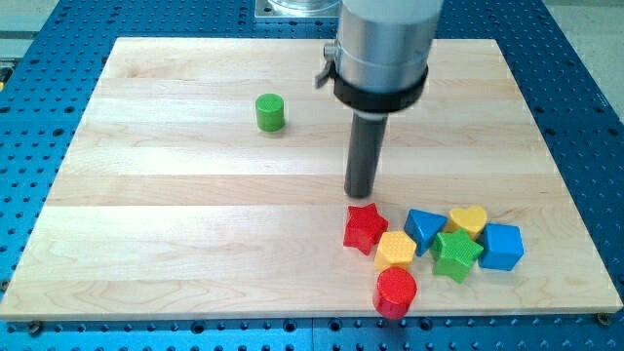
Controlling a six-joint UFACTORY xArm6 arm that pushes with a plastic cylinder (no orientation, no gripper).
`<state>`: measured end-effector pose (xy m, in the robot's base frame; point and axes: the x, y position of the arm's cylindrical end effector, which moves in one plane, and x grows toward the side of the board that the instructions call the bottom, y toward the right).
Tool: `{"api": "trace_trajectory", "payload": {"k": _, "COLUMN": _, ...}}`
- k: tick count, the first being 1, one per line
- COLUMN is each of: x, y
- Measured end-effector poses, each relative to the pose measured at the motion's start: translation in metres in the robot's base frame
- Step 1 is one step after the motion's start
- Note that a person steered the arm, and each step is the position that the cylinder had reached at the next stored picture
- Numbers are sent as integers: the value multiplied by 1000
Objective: Slightly move the red star diagonally to the green circle
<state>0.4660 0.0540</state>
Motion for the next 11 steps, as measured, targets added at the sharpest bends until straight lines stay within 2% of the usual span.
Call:
{"api": "trace_trajectory", "payload": {"k": 1, "x": -6, "y": -44}}
{"api": "trace_trajectory", "payload": {"k": 2, "x": 36, "y": -109}}
{"api": "trace_trajectory", "payload": {"k": 3, "x": 140, "y": -139}}
{"api": "trace_trajectory", "payload": {"k": 4, "x": 152, "y": -130}}
{"api": "trace_trajectory", "payload": {"k": 5, "x": 153, "y": -124}}
{"api": "trace_trajectory", "payload": {"k": 9, "x": 144, "y": 3}}
{"api": "trace_trajectory", "payload": {"k": 10, "x": 111, "y": 10}}
{"api": "trace_trajectory", "payload": {"k": 11, "x": 87, "y": -10}}
